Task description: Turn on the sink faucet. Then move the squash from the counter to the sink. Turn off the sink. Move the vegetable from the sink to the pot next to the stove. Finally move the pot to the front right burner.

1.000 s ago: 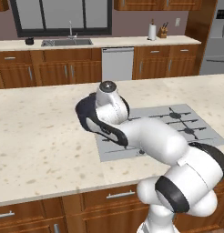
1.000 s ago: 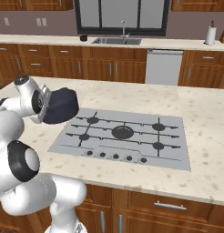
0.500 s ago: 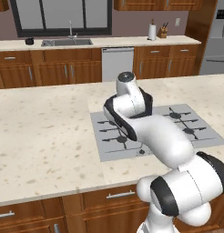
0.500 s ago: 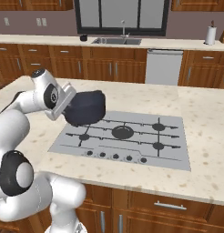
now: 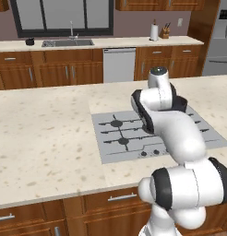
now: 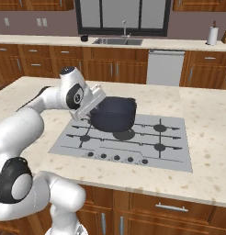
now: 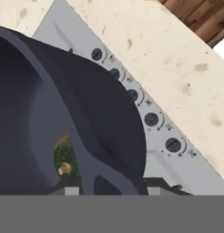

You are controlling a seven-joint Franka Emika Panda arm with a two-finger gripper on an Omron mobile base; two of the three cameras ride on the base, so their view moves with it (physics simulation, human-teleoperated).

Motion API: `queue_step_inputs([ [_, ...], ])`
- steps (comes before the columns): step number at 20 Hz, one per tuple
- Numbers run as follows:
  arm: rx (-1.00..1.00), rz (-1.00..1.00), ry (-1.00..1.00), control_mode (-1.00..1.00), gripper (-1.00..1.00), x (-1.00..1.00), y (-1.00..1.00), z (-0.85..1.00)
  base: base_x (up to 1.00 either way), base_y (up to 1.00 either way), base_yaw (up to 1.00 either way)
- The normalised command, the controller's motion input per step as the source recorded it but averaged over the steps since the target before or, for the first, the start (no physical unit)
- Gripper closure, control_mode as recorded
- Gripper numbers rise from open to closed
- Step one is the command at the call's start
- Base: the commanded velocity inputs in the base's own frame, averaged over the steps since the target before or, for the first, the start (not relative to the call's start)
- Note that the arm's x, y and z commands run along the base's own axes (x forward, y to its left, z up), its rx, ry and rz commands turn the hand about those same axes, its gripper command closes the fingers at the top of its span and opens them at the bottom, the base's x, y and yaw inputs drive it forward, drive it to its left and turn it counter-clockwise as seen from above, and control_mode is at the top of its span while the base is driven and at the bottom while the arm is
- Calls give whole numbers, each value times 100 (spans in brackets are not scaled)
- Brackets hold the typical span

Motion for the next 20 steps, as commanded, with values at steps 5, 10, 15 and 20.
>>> queue_step_inputs([
  [5,9,-34,-2,-100,100,-14,-82,0,0,0,0],
  [10,2,-33,-1,-100,100,0,-69,0,0,0,0],
  [15,0,-26,-8,-100,100,0,-28,-17,0,0,0],
  [20,0,-19,-8,-100,100,0,-16,-8,0,0,0],
])
